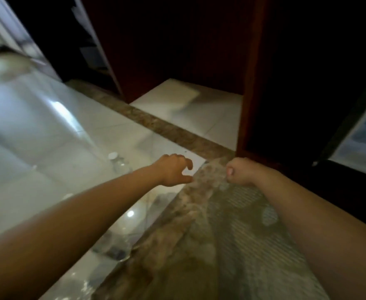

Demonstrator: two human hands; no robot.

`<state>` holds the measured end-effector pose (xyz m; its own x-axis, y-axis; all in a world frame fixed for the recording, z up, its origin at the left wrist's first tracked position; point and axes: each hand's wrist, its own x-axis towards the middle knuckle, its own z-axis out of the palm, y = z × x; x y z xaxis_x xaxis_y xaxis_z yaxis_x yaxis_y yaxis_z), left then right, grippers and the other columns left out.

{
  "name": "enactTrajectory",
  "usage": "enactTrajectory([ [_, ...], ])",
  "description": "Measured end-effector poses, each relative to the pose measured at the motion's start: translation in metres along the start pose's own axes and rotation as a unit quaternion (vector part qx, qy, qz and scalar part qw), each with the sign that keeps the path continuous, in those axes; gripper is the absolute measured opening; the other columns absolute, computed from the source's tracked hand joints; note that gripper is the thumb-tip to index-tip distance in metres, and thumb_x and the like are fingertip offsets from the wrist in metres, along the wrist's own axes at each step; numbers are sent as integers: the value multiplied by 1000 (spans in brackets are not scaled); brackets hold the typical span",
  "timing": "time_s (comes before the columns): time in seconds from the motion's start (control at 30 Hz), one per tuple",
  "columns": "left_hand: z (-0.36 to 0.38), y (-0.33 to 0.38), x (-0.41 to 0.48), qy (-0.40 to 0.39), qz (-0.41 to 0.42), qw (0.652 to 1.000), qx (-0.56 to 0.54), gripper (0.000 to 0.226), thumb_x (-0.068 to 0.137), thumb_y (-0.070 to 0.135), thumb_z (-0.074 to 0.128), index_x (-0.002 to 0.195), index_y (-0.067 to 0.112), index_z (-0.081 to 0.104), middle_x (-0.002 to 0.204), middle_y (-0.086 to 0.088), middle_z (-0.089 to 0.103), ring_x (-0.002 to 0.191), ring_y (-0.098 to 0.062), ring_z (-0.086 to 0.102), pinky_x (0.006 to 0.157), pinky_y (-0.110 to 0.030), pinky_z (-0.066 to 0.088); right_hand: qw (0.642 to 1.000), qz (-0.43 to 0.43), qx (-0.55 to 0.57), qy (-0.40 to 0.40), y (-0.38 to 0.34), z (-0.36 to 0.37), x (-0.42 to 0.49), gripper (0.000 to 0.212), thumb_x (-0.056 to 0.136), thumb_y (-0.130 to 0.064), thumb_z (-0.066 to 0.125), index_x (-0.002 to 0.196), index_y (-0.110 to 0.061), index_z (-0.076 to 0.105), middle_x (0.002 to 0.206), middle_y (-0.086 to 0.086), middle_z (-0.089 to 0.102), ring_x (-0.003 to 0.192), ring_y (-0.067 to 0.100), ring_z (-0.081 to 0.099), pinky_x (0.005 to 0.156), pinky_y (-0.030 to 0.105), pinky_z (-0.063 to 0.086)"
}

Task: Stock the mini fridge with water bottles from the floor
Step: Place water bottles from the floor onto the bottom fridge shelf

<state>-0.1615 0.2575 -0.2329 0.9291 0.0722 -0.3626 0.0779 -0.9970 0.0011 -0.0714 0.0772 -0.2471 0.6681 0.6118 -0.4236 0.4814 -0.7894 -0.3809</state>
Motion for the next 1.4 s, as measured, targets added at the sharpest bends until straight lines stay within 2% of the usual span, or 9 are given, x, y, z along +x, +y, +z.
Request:
enactTrajectory([
  [0.13, 16, -64, -46, 25, -87, 995, -46, 51, 89, 46, 53, 133, 21, 46, 140, -6, 48, 128, -25, 45, 108, -38, 34, 998, -53, 2, -35, -52, 40, 17, 23, 89, -16, 48, 67, -14, 49, 90, 12, 58, 81, 26, 54, 68, 28, 39],
  [0.23, 25, -92, -78, 65, -138, 983, -100, 51, 87, 42, 58, 132, 19, 48, 139, -5, 48, 127, -24, 46, 107, -37, 32, 995, -78, -23, -54, -84, 62, 24, 15, 89, -20, 52, 89, -8, 62, 99, 13, 63, 88, 29, 60, 76, 34, 48],
  [0.33, 39, -111, -109, 54, -183, 965, -179, 49, 88, 37, 59, 131, 16, 49, 137, -7, 51, 123, -23, 49, 104, -36, 37, 990, -115, -32, -71, -119, 79, 26, 25, 91, -24, 53, 110, -10, 61, 111, 10, 61, 96, 27, 60, 80, 33, 49],
  [0.5, 69, -126, -160, -75, -182, 957, -211, 44, 93, 39, 49, 128, 12, 51, 130, -8, 56, 118, -21, 54, 104, -37, 42, 977, -189, -21, -99, -171, 108, 23, 28, 94, -24, 49, 118, -13, 60, 119, 9, 61, 101, 25, 59, 88, 35, 50],
  [0.63, 81, -125, -187, -96, -161, 949, -253, 39, 91, 37, 55, 126, 18, 54, 122, -4, 57, 106, -16, 53, 92, -28, 43, 969, -221, -19, -108, -194, 130, 22, 28, 95, -19, 43, 117, -13, 60, 119, 10, 61, 101, 26, 60, 91, 40, 51],
  [0.77, 95, -124, -195, -59, -154, 964, -208, 50, 83, 36, 66, 128, 21, 50, 122, -1, 54, 102, -14, 54, 89, -26, 46, 962, -232, -34, -141, -198, 142, 23, 30, 94, -25, 48, 118, -12, 60, 121, 10, 60, 104, 27, 59, 92, 39, 50],
  [0.97, 99, -119, -190, 33, -133, 983, -125, 37, 88, 32, 60, 120, 14, 56, 103, -7, 66, 76, -7, 51, 70, -18, 39, 962, -231, -18, -143, -193, 142, 24, 33, 92, -20, 52, 124, -14, 56, 127, 10, 57, 110, 27, 57, 95, 38, 49],
  [1.2, 89, -110, -176, 80, -120, 974, -176, 30, 85, 29, 65, 109, 12, 61, 86, 1, 66, 66, -4, 55, 60, -10, 41, 947, -278, 30, -159, -194, 136, 12, 88, 76, -29, 75, 147, -24, 23, 147, 8, 40, 131, 27, 43, 104, 40, 42],
  [1.4, 52, -85, -158, 137, -114, 964, -195, 23, 82, 27, 68, 104, 19, 63, 74, 18, 56, 64, 7, 54, 59, -9, 39, 941, -303, 122, -87, -170, 110, 4, 74, 76, -32, 74, 139, -26, 36, 137, 7, 52, 121, 27, 52, 98, 43, 46],
])
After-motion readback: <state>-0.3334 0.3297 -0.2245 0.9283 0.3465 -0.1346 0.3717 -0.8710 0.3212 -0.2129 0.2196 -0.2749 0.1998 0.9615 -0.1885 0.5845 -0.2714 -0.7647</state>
